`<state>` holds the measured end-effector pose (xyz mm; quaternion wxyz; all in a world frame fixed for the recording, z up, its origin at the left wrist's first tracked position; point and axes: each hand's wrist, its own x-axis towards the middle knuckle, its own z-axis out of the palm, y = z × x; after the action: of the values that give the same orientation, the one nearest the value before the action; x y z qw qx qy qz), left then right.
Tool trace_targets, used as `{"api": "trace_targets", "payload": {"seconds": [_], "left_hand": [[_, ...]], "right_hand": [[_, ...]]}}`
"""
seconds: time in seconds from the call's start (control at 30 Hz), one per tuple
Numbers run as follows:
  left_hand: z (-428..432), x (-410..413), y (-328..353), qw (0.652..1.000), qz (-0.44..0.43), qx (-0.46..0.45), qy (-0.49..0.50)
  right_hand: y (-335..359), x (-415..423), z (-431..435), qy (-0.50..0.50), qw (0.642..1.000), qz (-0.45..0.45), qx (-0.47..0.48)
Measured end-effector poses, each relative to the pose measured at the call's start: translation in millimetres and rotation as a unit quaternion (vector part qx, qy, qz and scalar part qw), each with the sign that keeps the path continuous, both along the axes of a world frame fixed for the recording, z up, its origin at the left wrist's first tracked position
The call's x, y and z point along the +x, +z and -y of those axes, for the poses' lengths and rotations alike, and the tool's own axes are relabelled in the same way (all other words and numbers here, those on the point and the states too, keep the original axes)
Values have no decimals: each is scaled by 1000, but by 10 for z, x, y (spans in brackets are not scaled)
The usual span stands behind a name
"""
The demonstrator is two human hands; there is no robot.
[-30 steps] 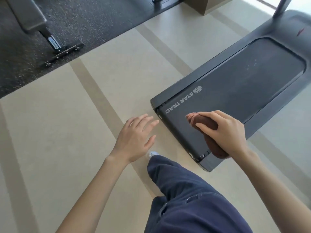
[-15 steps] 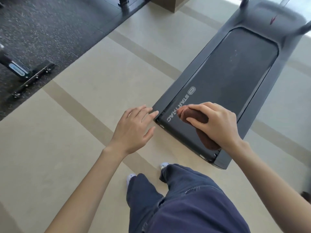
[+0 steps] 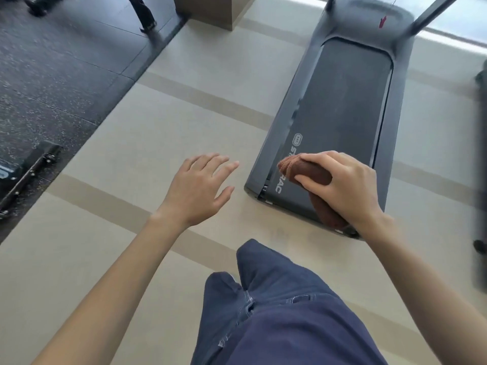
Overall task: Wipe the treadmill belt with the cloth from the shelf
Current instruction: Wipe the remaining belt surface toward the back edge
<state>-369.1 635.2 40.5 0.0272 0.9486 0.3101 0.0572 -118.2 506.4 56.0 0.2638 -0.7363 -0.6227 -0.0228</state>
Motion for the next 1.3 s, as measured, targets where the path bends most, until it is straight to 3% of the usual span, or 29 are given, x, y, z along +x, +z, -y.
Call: {"api": "trace_targets", "payload": {"seconds": [0.37,0.93,1.3], "left_hand": [[-1198,-75,-65,999,-8,-5,-53],[-3944,785,323,996,-3,50,-68],[-5206,1483,196,988,-4,29,-149]], "right_hand": [[-128,-248,-948,-65,997,-29,0],[149,509,-3475,-131,987,-60,70],[256,880,-4629,-171,982,-10,74]]}}
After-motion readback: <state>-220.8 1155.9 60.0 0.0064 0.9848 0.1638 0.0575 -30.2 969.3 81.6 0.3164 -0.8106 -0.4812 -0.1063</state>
